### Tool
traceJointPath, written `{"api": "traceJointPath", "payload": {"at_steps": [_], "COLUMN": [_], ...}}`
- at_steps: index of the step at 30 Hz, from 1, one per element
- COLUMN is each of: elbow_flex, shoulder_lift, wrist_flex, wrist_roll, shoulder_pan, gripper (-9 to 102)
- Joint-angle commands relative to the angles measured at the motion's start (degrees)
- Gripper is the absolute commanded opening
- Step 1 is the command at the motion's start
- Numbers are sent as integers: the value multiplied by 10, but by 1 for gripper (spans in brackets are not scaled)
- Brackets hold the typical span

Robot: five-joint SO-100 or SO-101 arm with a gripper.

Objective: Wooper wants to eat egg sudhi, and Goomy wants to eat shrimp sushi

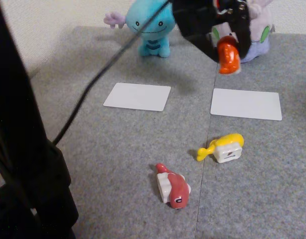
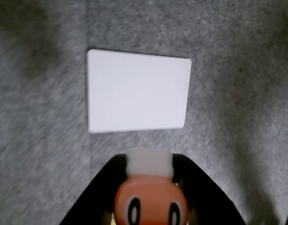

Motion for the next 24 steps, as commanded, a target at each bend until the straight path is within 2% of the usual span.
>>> {"api": "traceJointPath", "payload": {"at_steps": [1,12,19,24], "elbow_flex": [-72,-152,-156,-156], "shoulder_lift": [-30,-161,-198,-200], "wrist_flex": [-4,-14,-65,-65], "wrist_roll": [1,-4,-6,-6], "shoulder_pan": [5,12,24,26], "gripper": [5,5,5,6]}}
